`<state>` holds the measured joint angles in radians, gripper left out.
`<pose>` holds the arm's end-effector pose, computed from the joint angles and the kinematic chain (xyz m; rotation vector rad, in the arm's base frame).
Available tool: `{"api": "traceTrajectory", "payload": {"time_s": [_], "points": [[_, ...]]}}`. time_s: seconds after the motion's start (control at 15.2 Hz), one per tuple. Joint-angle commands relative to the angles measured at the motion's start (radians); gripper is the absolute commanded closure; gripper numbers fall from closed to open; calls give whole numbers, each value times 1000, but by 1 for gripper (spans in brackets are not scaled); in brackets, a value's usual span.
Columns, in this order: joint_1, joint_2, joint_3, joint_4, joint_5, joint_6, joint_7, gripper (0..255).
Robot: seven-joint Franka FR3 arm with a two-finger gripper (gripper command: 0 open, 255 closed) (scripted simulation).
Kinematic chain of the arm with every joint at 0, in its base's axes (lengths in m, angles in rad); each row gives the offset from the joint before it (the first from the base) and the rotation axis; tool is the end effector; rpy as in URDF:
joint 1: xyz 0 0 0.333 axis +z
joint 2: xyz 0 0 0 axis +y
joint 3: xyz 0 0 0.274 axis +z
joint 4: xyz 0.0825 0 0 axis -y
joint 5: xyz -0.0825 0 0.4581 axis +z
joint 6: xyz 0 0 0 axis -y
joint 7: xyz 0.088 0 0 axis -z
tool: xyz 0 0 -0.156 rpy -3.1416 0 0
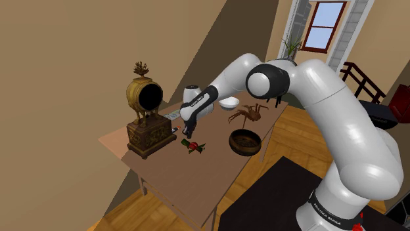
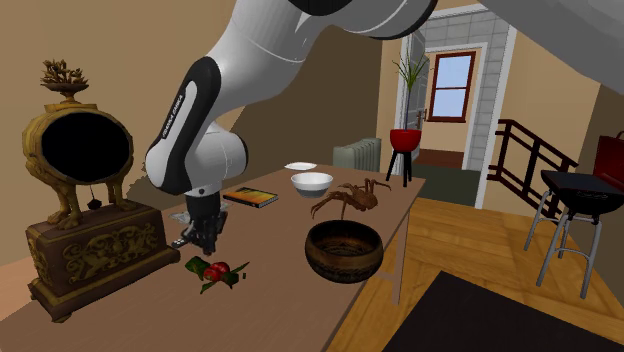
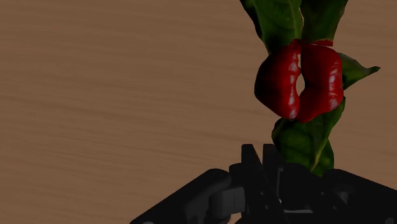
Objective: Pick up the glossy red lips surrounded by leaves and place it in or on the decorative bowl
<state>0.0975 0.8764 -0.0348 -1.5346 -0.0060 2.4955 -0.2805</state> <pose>0.7300 0.0462 0.0111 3.0495 0.5573 0.1259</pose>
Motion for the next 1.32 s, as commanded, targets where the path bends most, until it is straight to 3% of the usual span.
{"api": "traceTrajectory", "payload": {"time_s": [0.0, 0.33, 0.4, 0.86, 1.25], "points": [[0, 0, 0, 0, 0, 0, 0, 255], [0, 0, 0, 0, 0, 0, 0, 255], [0, 0, 0, 0, 0, 0, 0, 0], [-149, -213, 132, -394, 31, 156, -287, 0], [-142, -137, 128, -361, 26, 199, -284, 0]]}}
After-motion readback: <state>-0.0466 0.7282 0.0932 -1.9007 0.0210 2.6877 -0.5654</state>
